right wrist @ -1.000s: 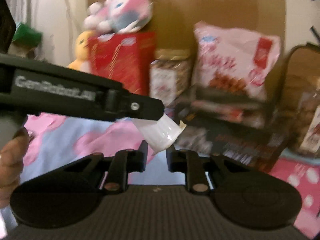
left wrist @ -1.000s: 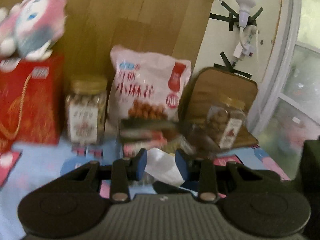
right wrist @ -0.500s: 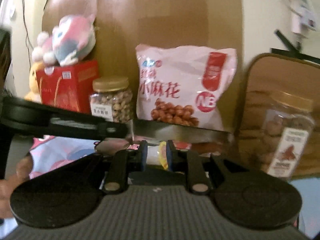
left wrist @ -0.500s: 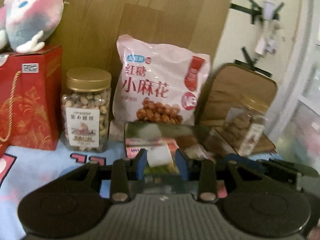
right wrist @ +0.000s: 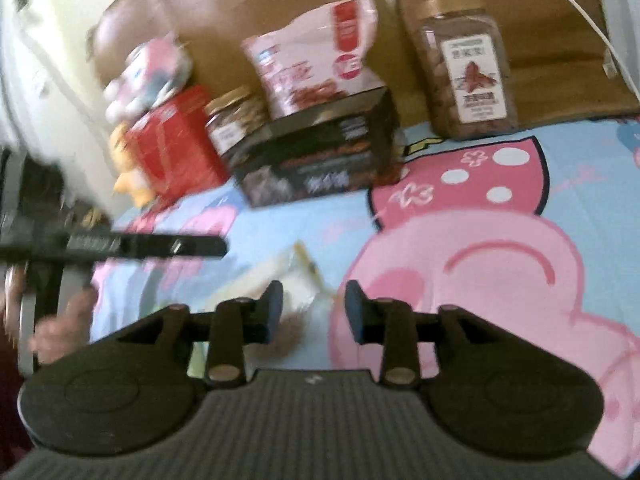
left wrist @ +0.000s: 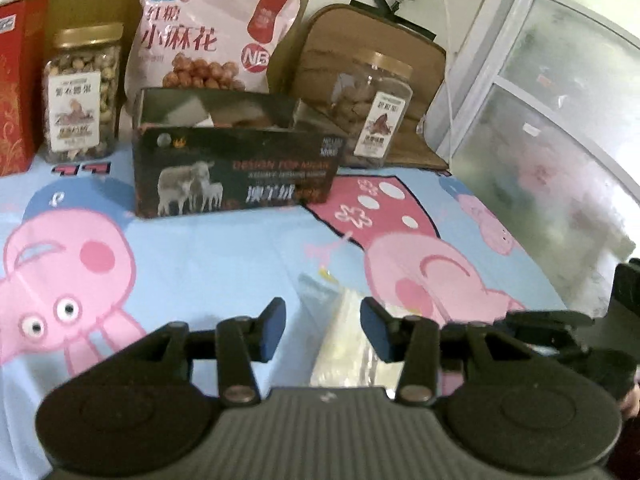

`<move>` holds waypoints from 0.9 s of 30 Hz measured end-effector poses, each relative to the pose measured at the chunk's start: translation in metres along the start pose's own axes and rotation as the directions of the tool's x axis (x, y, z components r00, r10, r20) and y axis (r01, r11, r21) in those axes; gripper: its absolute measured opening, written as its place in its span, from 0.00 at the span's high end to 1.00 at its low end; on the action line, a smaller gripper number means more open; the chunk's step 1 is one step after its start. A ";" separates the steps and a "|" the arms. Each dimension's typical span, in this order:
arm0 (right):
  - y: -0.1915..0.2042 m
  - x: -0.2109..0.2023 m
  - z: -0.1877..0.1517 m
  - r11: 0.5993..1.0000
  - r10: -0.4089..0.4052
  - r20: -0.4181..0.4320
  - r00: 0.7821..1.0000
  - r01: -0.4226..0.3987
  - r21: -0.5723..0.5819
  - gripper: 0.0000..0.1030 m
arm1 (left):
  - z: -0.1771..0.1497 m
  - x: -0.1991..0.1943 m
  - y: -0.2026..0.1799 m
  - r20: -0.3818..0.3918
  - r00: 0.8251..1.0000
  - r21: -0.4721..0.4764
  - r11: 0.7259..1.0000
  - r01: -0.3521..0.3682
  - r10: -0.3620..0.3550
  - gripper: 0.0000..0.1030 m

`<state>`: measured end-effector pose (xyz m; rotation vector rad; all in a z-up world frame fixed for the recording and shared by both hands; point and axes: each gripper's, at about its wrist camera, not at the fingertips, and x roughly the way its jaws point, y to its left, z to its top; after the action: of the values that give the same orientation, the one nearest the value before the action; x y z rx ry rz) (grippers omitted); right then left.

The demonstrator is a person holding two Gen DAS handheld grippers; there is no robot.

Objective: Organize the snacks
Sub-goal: 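Reach the left gripper to the clear bag of white wafers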

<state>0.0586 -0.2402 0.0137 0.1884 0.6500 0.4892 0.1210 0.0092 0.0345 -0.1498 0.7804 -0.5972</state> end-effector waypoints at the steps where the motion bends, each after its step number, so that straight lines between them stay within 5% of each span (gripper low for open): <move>1: 0.005 0.000 -0.004 1.000 0.008 -0.017 1.000 -0.008 -0.023 0.61 | -0.003 0.000 0.000 -0.005 1.000 -0.005 1.000 -0.007 0.007 0.59; 5: 0.024 0.020 -0.013 0.994 -0.009 -0.081 0.997 0.001 -0.108 0.61 | -0.009 0.009 0.001 -0.069 0.997 -0.037 0.999 -0.032 0.030 0.64; 11: 0.034 0.030 -0.008 0.993 0.031 -0.021 0.999 -0.033 -0.109 0.61 | -0.006 0.010 0.004 -0.052 0.998 -0.088 0.996 -0.029 0.025 0.64; 14: 0.045 0.022 0.002 0.989 0.059 0.059 0.997 -0.050 -0.141 0.61 | -0.002 0.011 0.011 -0.048 0.998 -0.141 0.989 0.040 -0.047 0.78; 18: 0.060 0.035 0.019 0.976 0.029 0.084 0.996 -0.010 -0.218 0.63 | 0.007 -0.002 0.026 -0.005 1.000 -0.211 0.977 0.017 -0.018 0.76; 23: 0.036 0.028 0.033 0.988 -0.018 0.139 0.990 0.039 -0.150 0.63 | 0.000 -0.013 0.020 -0.027 1.000 -0.165 0.986 -0.005 0.001 0.70; 27: -0.001 0.029 0.029 0.996 -0.088 0.115 0.989 0.086 0.024 0.61 | -0.008 -0.006 0.000 -0.093 0.993 -0.092 0.994 0.059 -0.067 0.66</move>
<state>0.0966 -0.2272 0.0207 0.2042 0.5474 0.3852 0.1119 0.0138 0.0323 -0.2296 0.8981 -0.6333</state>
